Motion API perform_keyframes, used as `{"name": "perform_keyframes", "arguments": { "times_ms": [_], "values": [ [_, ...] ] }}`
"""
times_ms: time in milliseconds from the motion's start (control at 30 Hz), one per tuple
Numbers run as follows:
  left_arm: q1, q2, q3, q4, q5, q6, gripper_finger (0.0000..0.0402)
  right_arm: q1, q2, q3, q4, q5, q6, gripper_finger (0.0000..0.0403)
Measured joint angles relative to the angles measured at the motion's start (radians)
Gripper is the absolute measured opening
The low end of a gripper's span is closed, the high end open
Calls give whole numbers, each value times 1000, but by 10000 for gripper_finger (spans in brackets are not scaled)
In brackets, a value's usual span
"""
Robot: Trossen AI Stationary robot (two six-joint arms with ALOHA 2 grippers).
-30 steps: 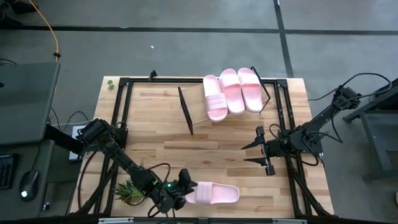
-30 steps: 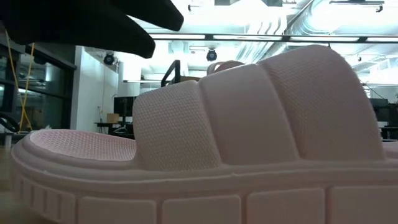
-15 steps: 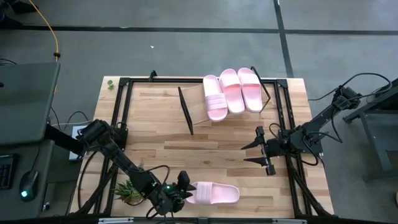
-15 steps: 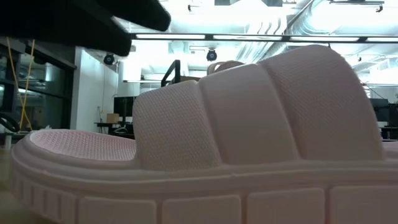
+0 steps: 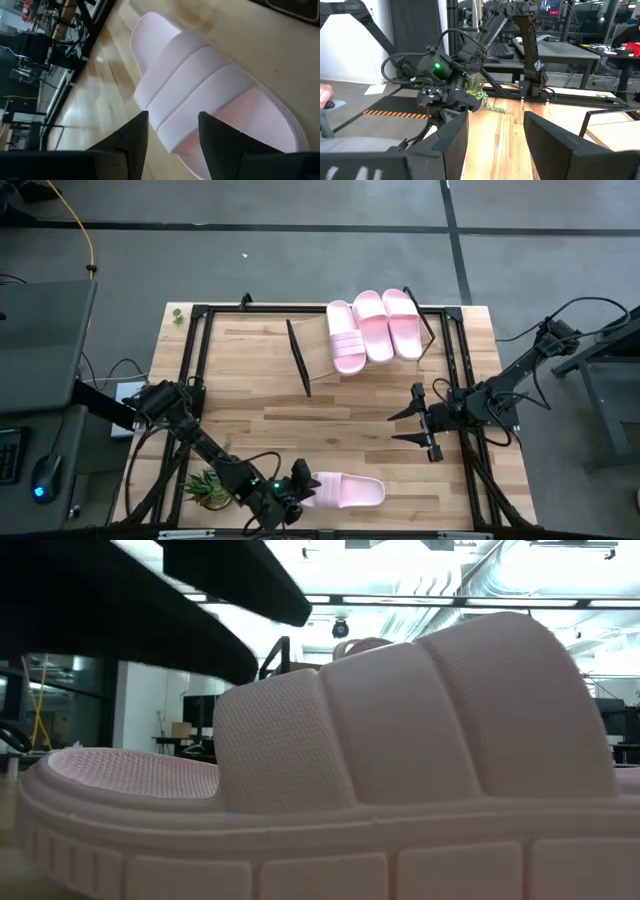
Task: Pick and place slides into the shelf
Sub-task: Put the pink slide on the shelf
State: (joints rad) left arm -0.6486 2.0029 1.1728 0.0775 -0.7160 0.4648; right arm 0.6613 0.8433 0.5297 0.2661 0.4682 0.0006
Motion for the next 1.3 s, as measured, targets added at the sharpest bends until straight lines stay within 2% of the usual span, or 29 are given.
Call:
{"name": "perform_keyframes", "arguments": {
  "times_ms": [167, 400, 1300],
  "values": [
    [2, 2, 6, -17, 52, -13, 156, 0, 0, 0, 0, 0, 0, 184],
    [9, 36, 5, -50, 42, -16, 156, 0, 0, 0, 0, 0, 0, 184],
    [34, 51, 5, 81, 54, -17, 156, 0, 0, 0, 0, 0, 0, 184]
  ]
}}
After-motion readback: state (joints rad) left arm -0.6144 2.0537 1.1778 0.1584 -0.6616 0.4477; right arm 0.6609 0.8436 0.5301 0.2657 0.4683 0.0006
